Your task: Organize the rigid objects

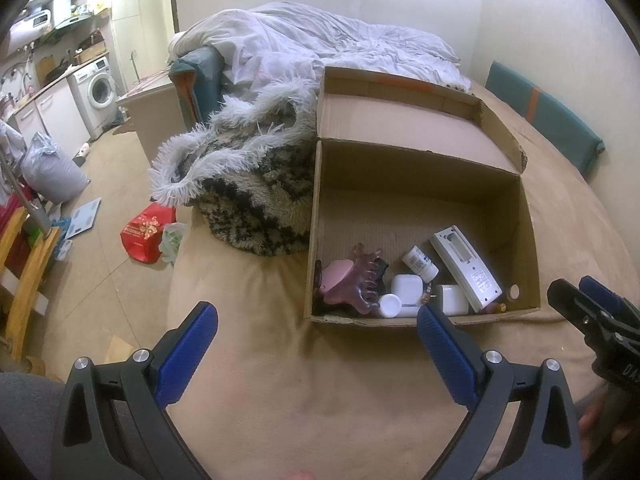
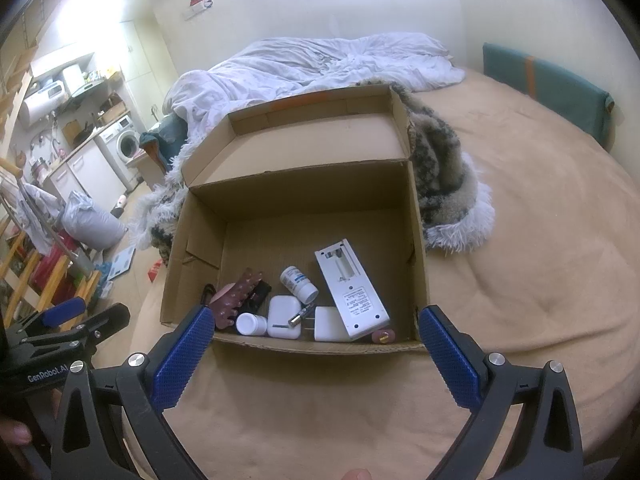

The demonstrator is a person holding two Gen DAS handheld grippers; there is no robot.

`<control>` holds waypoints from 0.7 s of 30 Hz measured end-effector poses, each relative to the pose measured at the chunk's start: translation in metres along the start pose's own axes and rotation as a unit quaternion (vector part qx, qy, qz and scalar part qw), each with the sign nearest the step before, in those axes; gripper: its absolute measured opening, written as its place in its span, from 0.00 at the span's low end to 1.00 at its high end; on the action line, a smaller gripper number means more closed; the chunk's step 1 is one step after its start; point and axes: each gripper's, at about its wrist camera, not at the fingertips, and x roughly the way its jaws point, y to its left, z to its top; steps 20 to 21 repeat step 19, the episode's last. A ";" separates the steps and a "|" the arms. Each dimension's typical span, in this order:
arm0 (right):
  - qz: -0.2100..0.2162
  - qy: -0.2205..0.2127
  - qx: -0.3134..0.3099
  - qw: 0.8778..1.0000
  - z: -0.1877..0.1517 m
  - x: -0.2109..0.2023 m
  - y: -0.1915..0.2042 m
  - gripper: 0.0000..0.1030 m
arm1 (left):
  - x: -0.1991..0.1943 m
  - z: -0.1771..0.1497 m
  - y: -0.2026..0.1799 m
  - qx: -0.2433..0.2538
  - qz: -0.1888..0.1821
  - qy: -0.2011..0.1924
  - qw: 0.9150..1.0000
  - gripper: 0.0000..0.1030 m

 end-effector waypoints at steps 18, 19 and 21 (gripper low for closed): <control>0.000 0.000 0.001 1.000 0.000 0.000 0.000 1.00 | 0.000 -0.002 -0.003 -0.002 -0.003 0.001 1.000 0.97; 0.000 0.000 0.001 1.000 0.000 0.000 0.000 1.00 | 0.001 -0.002 -0.004 -0.001 -0.005 0.002 1.000 0.97; 0.000 0.000 0.001 1.000 0.000 0.000 0.000 1.00 | 0.001 -0.002 -0.004 -0.001 -0.005 0.002 1.000 0.97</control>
